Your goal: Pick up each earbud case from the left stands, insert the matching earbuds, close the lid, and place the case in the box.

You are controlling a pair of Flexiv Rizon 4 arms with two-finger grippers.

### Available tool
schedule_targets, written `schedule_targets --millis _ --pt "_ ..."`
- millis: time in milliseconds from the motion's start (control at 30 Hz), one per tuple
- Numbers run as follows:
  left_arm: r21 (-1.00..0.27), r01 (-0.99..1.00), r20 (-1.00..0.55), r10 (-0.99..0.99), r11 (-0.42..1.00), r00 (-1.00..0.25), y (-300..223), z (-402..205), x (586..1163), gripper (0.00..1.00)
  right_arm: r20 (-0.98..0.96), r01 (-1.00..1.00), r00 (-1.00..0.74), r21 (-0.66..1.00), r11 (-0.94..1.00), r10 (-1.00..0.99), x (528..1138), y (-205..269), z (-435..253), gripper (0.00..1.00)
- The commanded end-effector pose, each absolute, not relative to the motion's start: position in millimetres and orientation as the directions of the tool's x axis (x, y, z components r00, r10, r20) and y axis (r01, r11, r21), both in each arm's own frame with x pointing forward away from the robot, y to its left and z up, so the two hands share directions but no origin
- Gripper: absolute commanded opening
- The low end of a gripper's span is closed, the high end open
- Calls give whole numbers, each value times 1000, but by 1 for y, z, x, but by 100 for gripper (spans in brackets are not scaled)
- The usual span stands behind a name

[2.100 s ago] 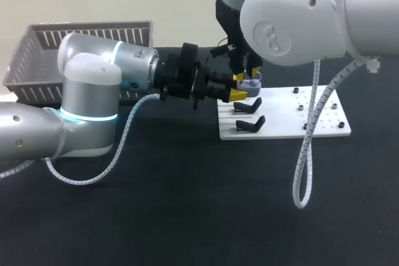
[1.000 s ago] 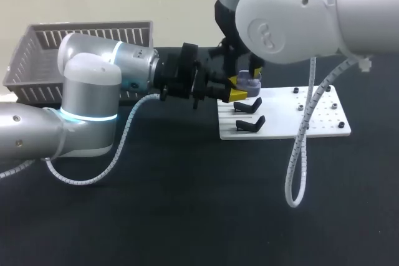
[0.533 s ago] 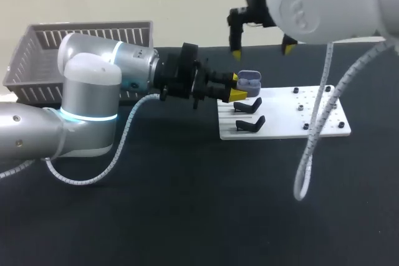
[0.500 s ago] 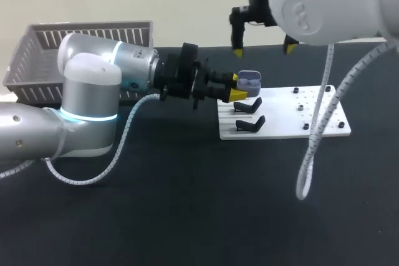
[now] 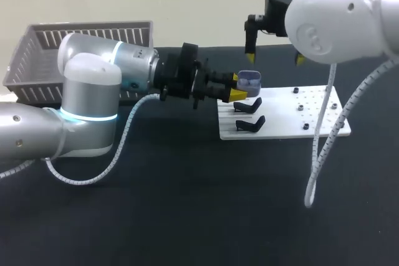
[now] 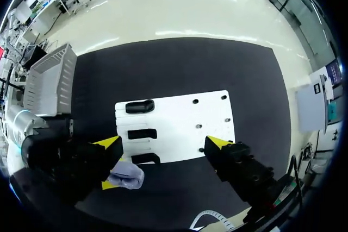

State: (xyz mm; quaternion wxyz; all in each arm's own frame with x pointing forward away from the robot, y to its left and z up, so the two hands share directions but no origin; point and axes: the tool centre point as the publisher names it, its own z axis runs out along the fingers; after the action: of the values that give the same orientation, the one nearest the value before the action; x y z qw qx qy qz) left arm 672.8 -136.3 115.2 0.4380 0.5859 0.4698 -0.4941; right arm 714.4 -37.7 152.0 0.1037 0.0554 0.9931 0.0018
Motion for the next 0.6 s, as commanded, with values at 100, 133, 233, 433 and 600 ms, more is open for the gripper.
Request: schedule_targets --millis 100,133,233,433,600 --pt "51 984 -991 116 -173 72 -136 115 673 0 -163 89 -982 18 996 91 714 -35 141 100" --pt "51 984 -991 116 -173 72 -136 115 673 0 -144 81 -986 45 996 87 712 -35 141 100" --pt "51 984 -991 116 -173 72 -136 115 673 0 -129 70 -989 57 996 77 707 -34 145 100" --pt "51 984 -991 116 -173 72 -136 115 673 0 -96 30 -995 70 997 37 693 -31 149 100" --pt "51 984 -991 116 -173 72 -136 115 673 0 -113 9 -994 63 998 16 685 -30 152 100"
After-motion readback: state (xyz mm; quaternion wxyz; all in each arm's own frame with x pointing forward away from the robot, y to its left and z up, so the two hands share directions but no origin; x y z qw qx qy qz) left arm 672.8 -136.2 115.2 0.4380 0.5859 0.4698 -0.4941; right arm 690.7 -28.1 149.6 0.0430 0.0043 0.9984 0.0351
